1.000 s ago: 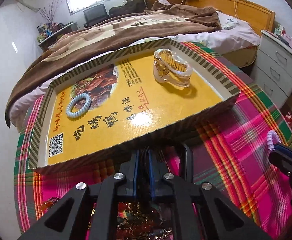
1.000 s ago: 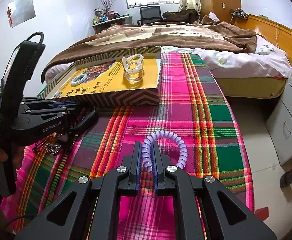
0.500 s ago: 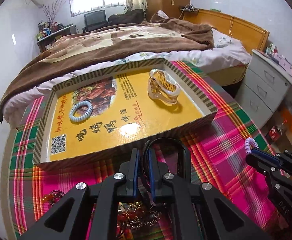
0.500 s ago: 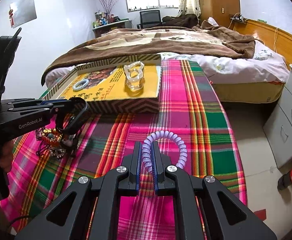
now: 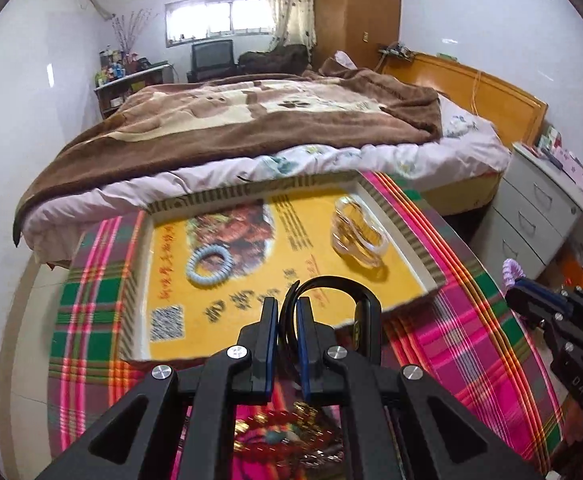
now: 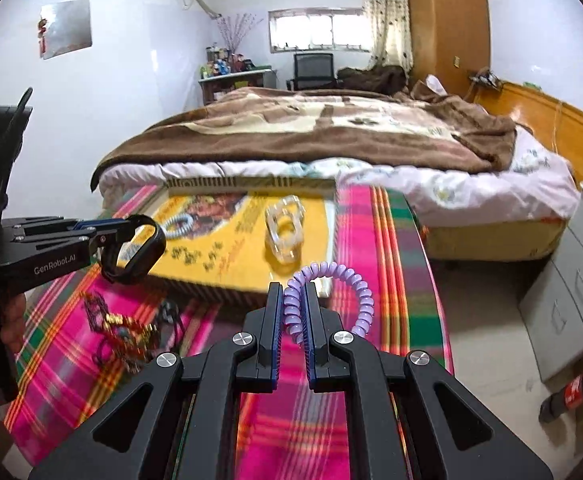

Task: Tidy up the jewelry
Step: 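Carry the black band and purple bracelet into the tray and open both grippers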

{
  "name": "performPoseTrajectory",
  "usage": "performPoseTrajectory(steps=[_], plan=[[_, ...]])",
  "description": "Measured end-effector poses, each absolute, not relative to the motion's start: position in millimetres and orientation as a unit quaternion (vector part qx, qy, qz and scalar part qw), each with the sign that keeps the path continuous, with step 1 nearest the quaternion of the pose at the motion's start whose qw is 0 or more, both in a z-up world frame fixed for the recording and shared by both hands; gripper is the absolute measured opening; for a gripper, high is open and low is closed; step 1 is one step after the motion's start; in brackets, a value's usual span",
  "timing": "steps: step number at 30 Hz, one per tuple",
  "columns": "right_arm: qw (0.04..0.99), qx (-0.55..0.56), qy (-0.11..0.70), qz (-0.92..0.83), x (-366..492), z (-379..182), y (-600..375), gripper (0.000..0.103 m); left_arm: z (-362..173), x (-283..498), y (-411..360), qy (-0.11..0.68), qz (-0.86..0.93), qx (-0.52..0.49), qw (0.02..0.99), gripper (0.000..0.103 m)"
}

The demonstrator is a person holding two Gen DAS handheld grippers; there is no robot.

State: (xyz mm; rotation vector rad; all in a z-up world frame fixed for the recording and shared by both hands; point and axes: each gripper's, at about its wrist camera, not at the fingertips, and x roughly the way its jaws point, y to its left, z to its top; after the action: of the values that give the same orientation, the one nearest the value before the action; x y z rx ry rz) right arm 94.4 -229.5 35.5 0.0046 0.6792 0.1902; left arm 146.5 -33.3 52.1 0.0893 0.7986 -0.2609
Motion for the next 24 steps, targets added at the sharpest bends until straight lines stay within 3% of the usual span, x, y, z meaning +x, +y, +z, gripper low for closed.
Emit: performPoseTrajectory(steps=[11,24], plan=[[0.934,-0.025,0.333,0.128,170.7,50.8,-188.8,0.009,48.9,189.1,11.7,0.396,-0.088,0.023,0.914,0.009],[0.914,-0.06,0.369,0.154,272.5,18.4,-131.7,0.009,-7.1,229.6,28.9,0.448,-0.078,0.006,0.891,0.009]])
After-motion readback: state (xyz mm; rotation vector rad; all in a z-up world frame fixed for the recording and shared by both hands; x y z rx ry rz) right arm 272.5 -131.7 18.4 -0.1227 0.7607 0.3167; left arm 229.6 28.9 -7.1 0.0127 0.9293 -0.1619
